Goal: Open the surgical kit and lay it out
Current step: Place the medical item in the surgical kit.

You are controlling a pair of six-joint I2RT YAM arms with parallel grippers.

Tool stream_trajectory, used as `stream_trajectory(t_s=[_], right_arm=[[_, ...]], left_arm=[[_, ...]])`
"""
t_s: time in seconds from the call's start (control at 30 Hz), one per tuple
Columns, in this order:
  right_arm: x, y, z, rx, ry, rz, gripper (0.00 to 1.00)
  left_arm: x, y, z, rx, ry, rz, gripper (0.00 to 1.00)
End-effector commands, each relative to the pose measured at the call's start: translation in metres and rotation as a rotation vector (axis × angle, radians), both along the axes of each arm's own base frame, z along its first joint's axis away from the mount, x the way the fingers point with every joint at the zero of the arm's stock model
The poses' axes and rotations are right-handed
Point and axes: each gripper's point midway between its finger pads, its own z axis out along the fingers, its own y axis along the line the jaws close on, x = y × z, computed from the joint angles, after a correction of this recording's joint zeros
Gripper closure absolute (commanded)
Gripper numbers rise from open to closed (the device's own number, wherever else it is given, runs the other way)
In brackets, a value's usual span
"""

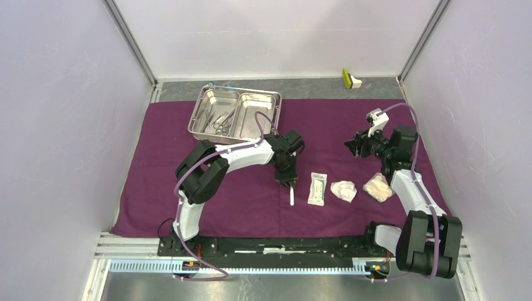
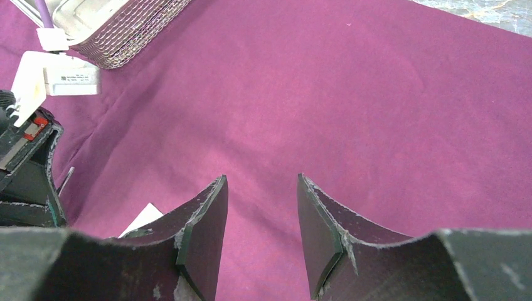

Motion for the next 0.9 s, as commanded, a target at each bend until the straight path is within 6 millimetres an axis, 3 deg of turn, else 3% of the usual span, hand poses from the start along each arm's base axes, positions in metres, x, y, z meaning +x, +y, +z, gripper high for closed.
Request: stream_trajectory(t_s=[0.0,0.4,0.87], right_arm=[[0.002,0.002,0.002,0.017,-0.018,0.015,0.49],[0.002,0.002,-0.001,0.021,-0.005,0.016,0.49],[0.001,0.002,-0.002,0.025,-0.001,0.022,0.49]], left_arm=[[0.007,-0.001,0.03,-0.033,-0.069,0.025,0.84],[0.001,0.009,0.018,-0.018,-0.034,0.048,0.83],[0.003,0.004,0.005,-0.029,0.003,0.057,0.76]])
